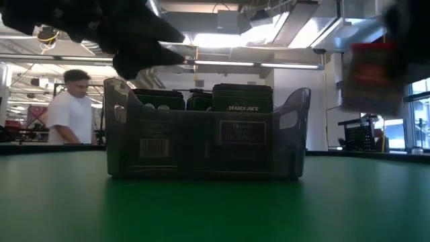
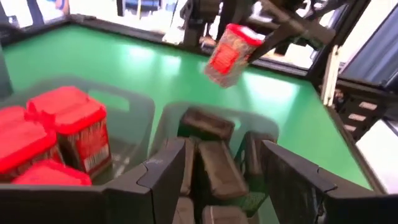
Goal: Sort spices by type
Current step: Put the red seasoning can into the middle gray bin
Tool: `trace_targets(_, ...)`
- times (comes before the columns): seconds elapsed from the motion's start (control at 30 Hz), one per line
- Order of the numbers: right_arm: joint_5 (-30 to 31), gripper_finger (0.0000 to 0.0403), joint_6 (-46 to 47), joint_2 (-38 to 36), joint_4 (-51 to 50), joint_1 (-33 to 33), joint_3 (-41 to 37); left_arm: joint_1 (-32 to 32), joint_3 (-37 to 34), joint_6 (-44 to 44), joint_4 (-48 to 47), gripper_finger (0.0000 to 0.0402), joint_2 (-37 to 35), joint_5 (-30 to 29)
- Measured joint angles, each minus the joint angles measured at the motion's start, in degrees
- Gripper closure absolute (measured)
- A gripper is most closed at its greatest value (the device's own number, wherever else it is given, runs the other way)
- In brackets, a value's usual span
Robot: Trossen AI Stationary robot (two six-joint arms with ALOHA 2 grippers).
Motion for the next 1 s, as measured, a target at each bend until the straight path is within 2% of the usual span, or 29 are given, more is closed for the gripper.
trace_targets(0.17, 6.0, 0.0188, -21.2, 0.0, 1.0, -8.0, 6.6, 0.0, 0.0, 2.9, -4.7, 0.0199, -7.2, 0.0)
trace_targets(0.27, 6.3, 0.0188, -35.0, 0.0, 6.0, -13.5, 8.9, 0.0, 0.0, 3.0, -10.8, 0.0199, -12.6, 0.0)
trace_targets(0.4, -0.6, 0.0188, -51.7, 0.0, 17.4, -21.3, 9.1, 0.3, 0.0, 3.1, -18.0, 0.0199, -17.5, -0.2)
trace_targets(0.5, -6.4, 0.0188, -60.5, 0.7, 25.8, -26.2, 9.1, 0.3, 0.0, 3.5, -21.3, 0.0199, -19.0, -0.5)
trace_targets(0.7, -16.8, 0.0188, -68.3, 2.8, 33.4, -32.7, 9.1, 0.3, 0.0, 3.0, -22.9, 0.0199, -18.9, -0.5)
trace_targets(1.0, -17.2, 0.0188, -70.4, 8.0, 34.1, -35.7, 9.1, 0.6, 0.0, 2.7, -24.4, 0.0199, -18.4, -1.5)
